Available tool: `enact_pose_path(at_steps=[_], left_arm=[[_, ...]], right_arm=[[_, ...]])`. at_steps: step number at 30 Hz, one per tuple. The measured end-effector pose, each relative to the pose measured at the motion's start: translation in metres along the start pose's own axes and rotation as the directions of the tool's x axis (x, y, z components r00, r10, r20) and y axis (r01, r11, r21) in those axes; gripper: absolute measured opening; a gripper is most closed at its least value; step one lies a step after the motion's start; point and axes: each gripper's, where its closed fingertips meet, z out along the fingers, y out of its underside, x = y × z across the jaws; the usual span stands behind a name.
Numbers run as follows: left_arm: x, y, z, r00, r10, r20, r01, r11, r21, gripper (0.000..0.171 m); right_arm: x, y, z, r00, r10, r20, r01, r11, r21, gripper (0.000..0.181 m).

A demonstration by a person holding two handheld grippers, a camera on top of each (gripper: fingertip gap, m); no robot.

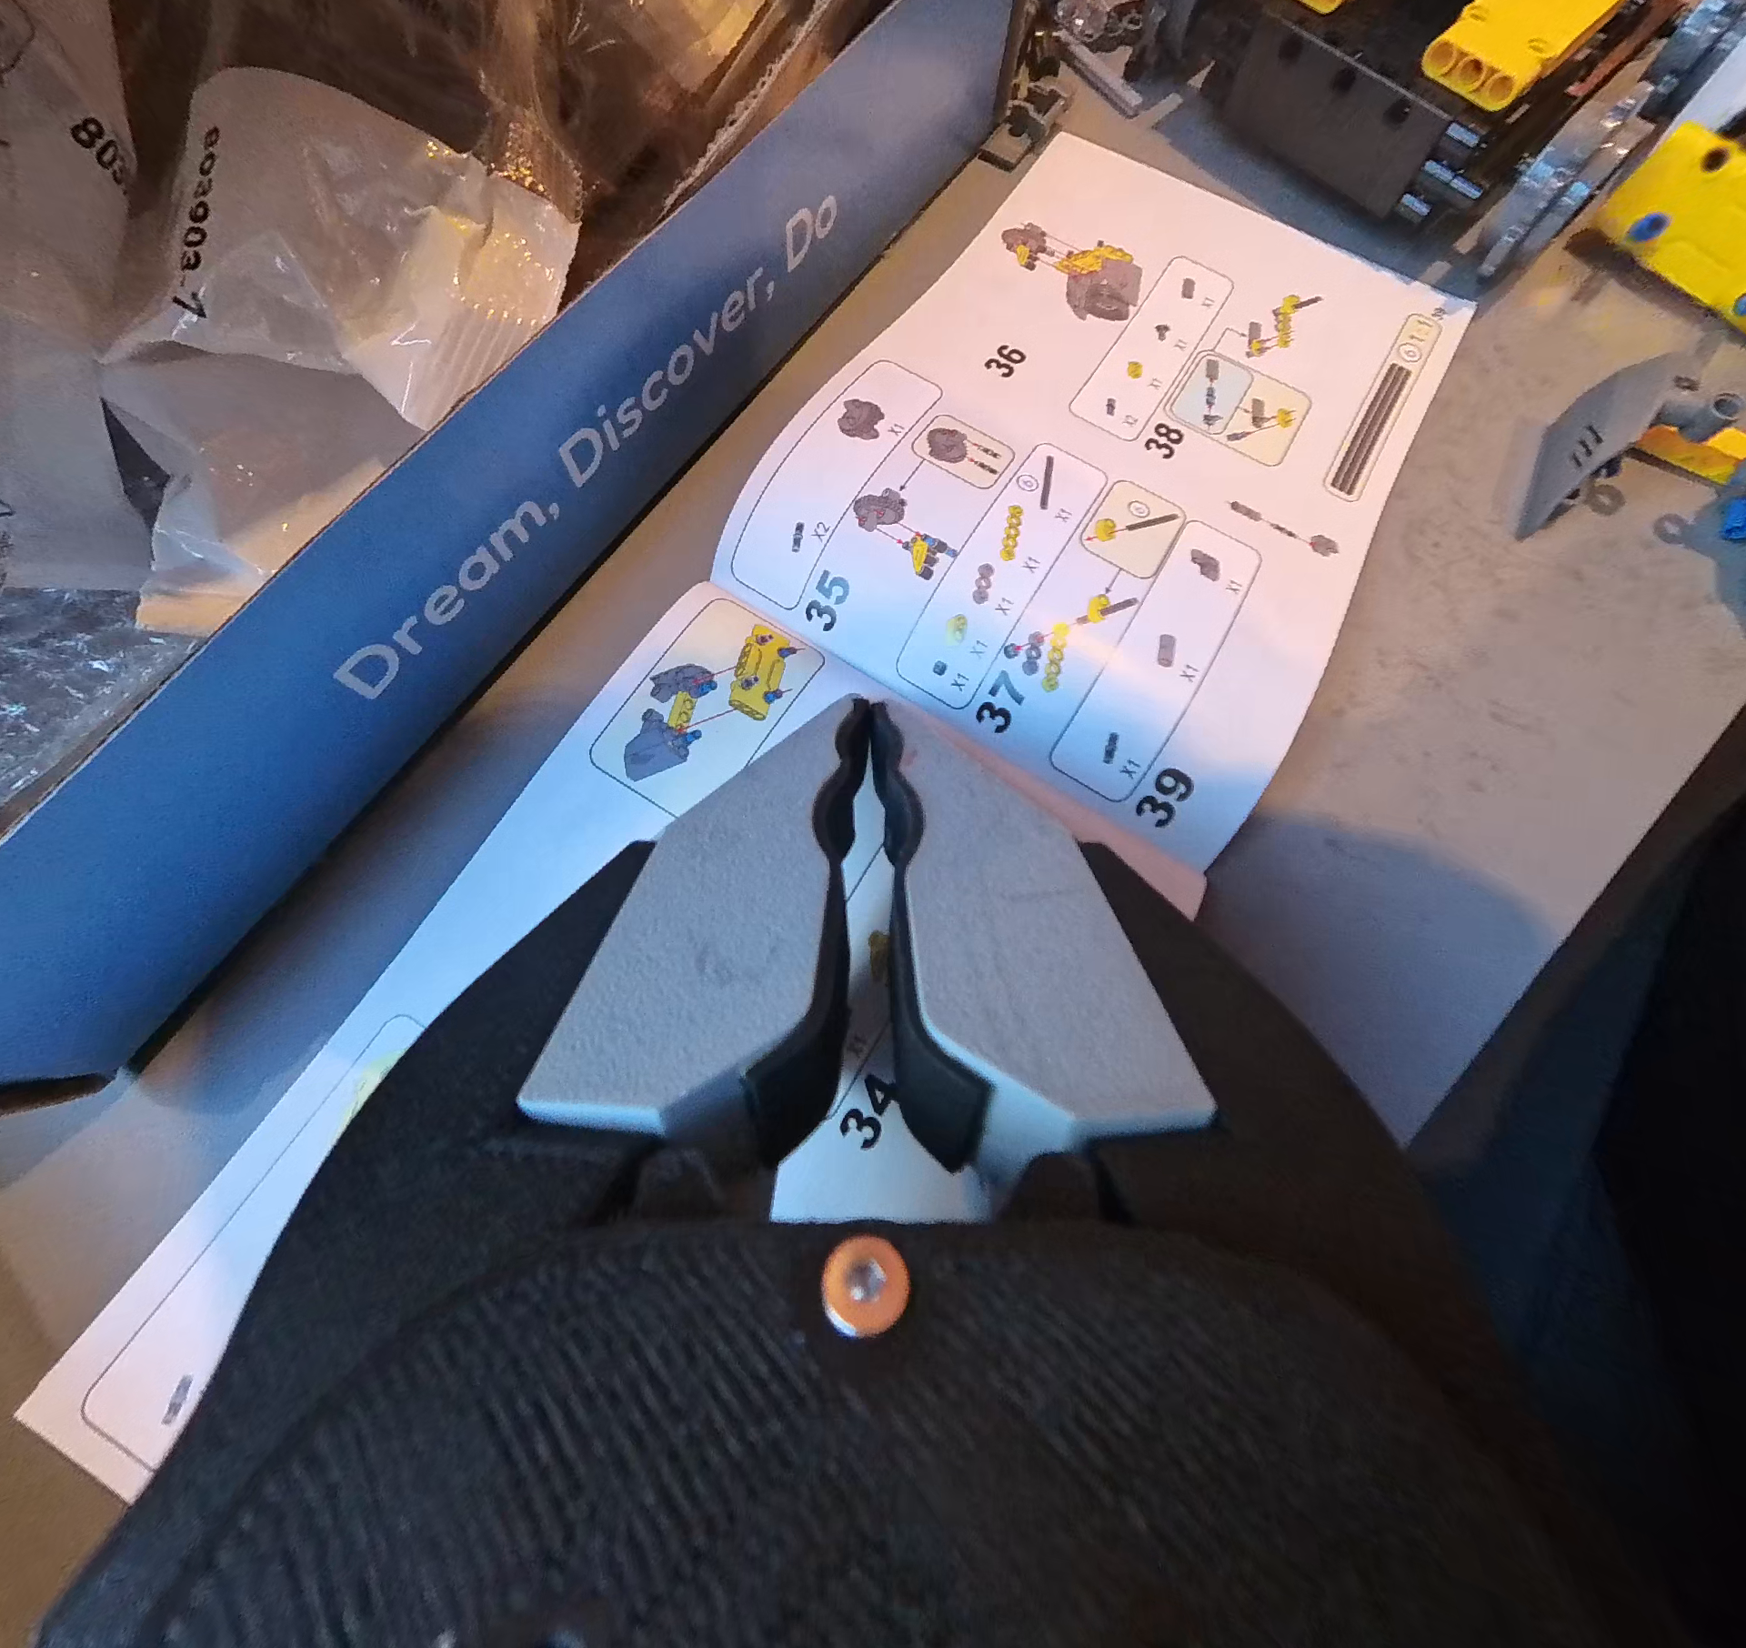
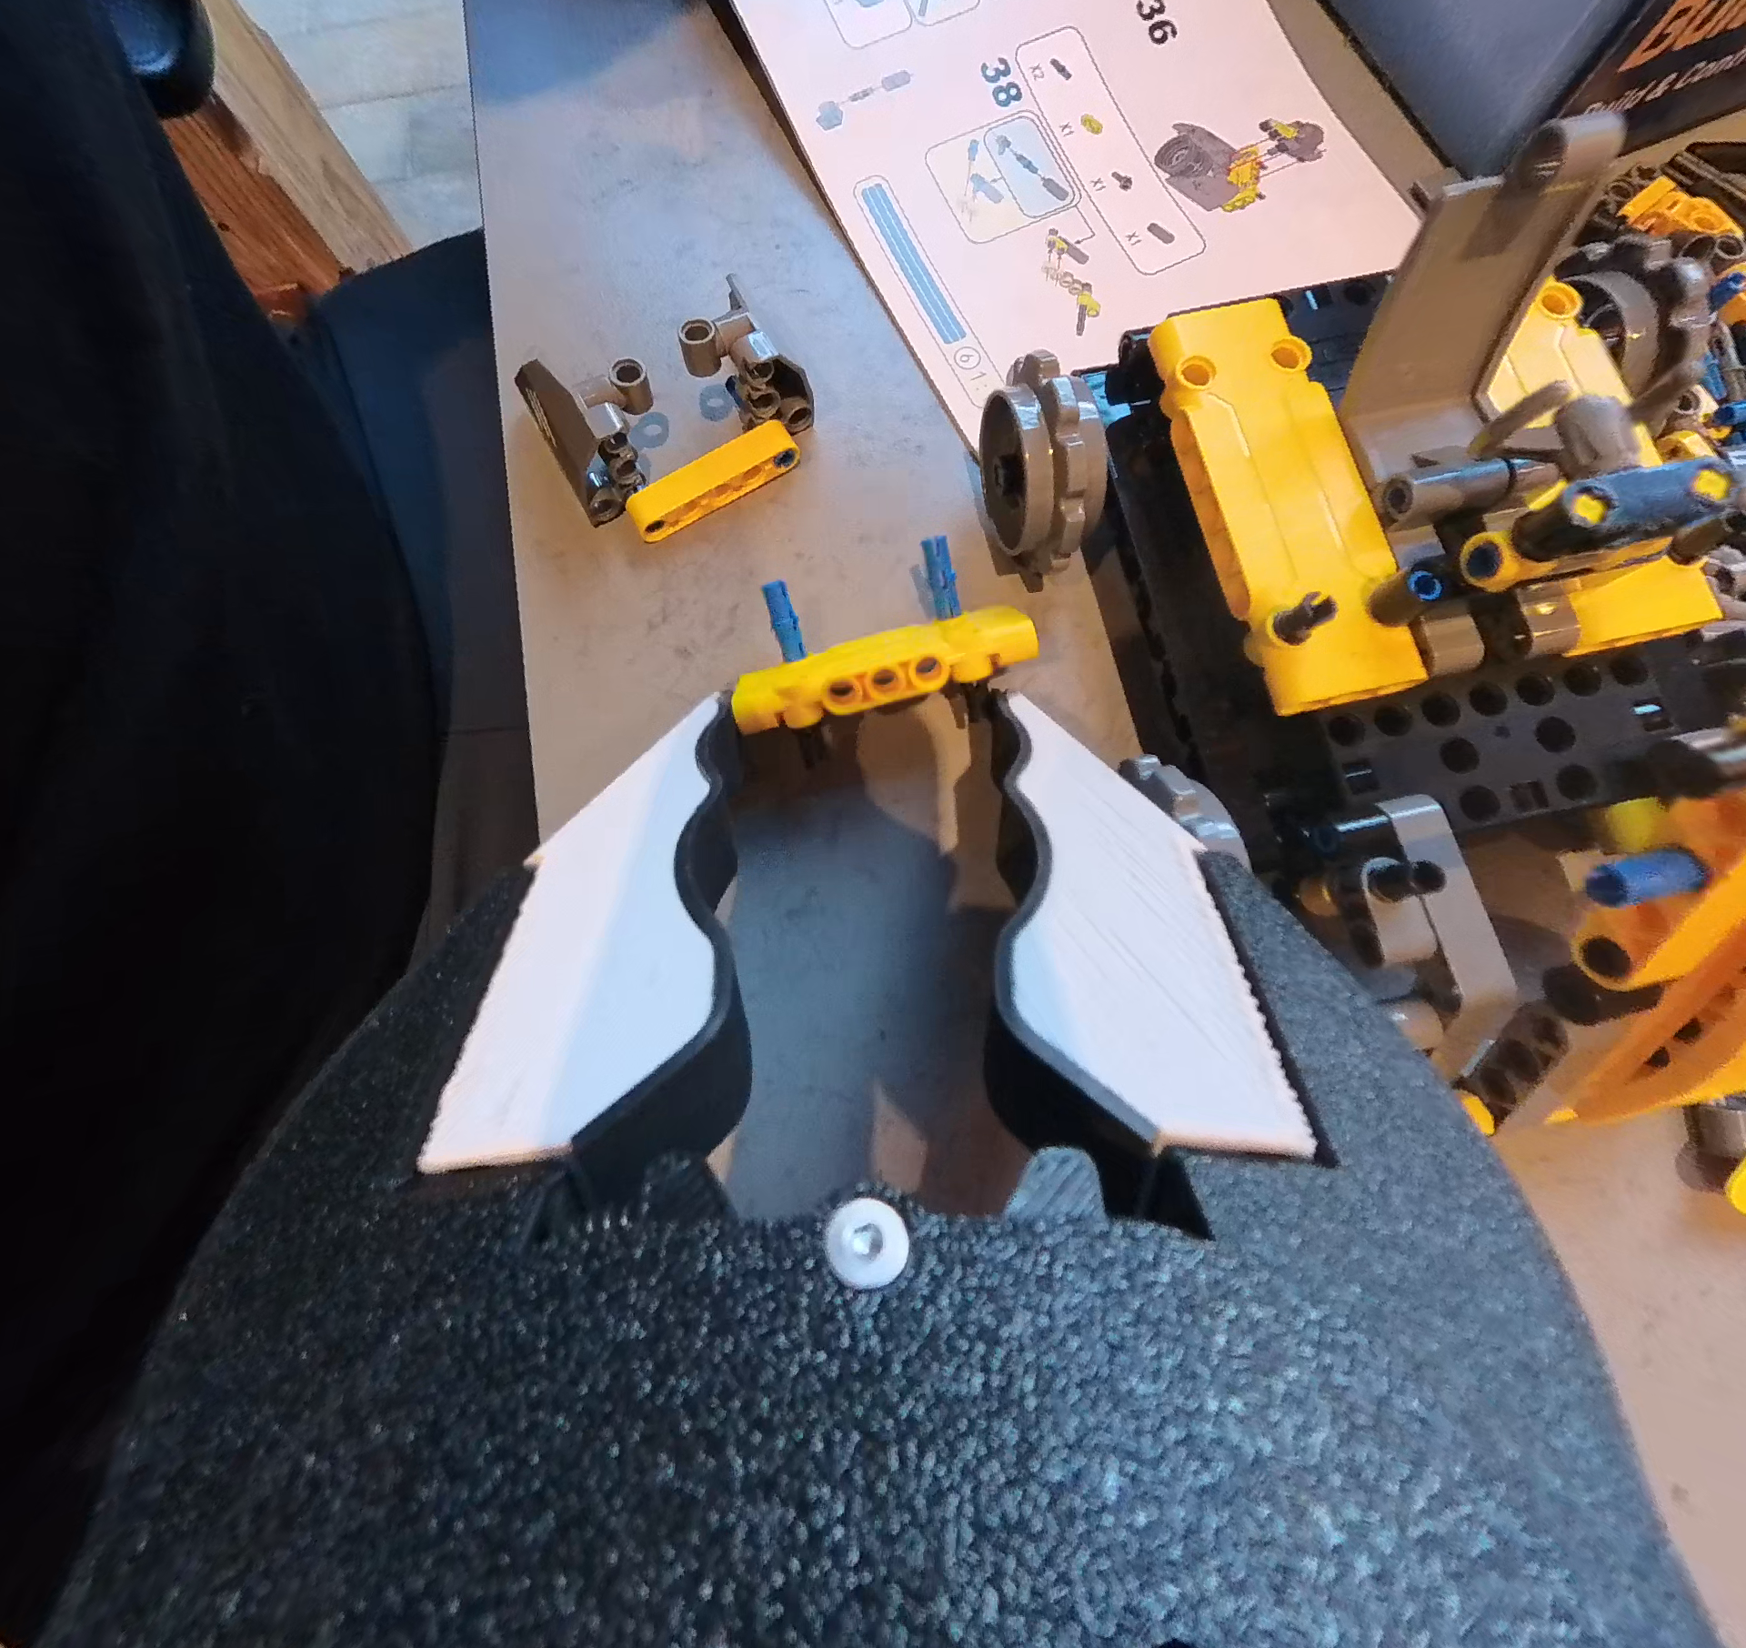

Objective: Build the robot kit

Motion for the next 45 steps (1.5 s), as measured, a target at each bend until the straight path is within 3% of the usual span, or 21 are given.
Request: enact_pose_path(at_steps=[25, 30, 37, 45], left_arm=[[-0.003, -0.003, -0.002, 1.000, -0.013, 0.014, 0.013, 1.000, 0.019, 0.000], [-0.001, -0.009, -0.008, 0.997, 0.018, 0.080, -0.023, 0.998, 0.059, 0.039], [0.067, -0.043, -0.028, 0.997, 0.054, -0.053, -0.046, 0.989, 0.137, 0.050], [0.173, -0.035, 0.016, 0.948, 0.140, -0.287, -0.128, 0.990, 0.060, 0.070]], right_arm=[[0.001, -0.002, -0.001, 1.000, -0.008, -0.016, 0.008, 1.000, 0.015, 0.053], [-0.004, -0.004, -0.004, 0.999, -0.046, -0.004, 0.046, 0.998, 0.040, 0.053], [-0.013, -0.009, -0.009, 0.996, -0.086, 0.030, 0.083, 0.993, 0.084, 0.053], [-0.015, -0.010, -0.010, 0.994, -0.110, 0.022, 0.107, 0.990, 0.095, 0.053]])
